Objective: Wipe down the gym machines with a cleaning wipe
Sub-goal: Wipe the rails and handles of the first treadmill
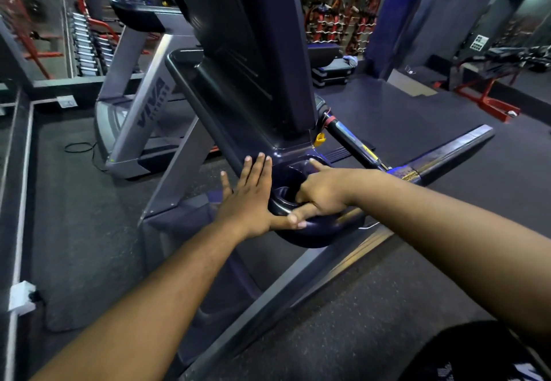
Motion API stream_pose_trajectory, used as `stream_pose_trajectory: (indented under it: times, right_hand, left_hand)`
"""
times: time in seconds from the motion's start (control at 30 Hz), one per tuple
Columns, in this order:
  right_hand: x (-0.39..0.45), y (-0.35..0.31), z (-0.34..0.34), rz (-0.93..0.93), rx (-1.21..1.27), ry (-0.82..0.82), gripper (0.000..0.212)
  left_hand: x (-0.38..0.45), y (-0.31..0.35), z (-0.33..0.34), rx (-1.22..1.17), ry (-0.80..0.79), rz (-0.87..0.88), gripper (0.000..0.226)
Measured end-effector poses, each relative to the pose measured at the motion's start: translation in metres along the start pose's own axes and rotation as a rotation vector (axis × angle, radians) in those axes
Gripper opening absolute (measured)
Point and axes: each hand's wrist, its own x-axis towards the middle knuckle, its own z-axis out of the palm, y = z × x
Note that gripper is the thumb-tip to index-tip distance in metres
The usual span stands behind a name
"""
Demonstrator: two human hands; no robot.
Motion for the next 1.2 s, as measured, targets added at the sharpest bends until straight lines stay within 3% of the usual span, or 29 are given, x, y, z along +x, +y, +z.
stream_pose_trajectory:
  times: [0.13, 0.37, 0.47, 0.7, 0.83, 1.0, 1.1, 1.2]
  right_hand:
    - [-0.011, 0.017, 0.025, 0.005, -0.253, 0.202, 0.129]
    - [-0.046, 0.016, 0.081, 0.146, 0.188, 0.456, 0.125]
    - [-0.050, 0.025, 0.095, 0.237, 0.248, 0.557, 0.120]
    - [-0.035, 0.019, 0.072, 0.397, 0.311, 0.491, 0.138]
    - [-0.049, 0.009, 0.091, 0.484, 0.422, 0.547, 0.141]
    - [-0.036, 0.031, 0.074, 0.468, 0.622, 0.641, 0.115]
    - [-0.011, 0.052, 0.061, 0.355, 0.737, 0.634, 0.126]
    - [-0.016, 0.052, 0.063, 0.364, 0.657, 0.626, 0.125]
  left_hand:
    - [-0.001, 0.002, 0.000, 0.005, 0.008, -0.012, 0.151]
    - [0.000, 0.002, 0.000, 0.004, 0.005, -0.005, 0.151]
    - [0.001, 0.002, 0.001, 0.014, 0.008, -0.003, 0.152]
    - [0.001, 0.003, -0.003, 0.068, -0.015, -0.014, 0.153]
    - [-0.001, 0.004, -0.004, 0.113, -0.010, -0.012, 0.152]
    - [0.005, 0.018, -0.010, 0.145, -0.014, 0.048, 0.147]
    - [0.009, 0.036, -0.010, 0.192, -0.018, 0.061, 0.137]
    - [0.009, 0.050, -0.004, 0.275, -0.018, 0.073, 0.126]
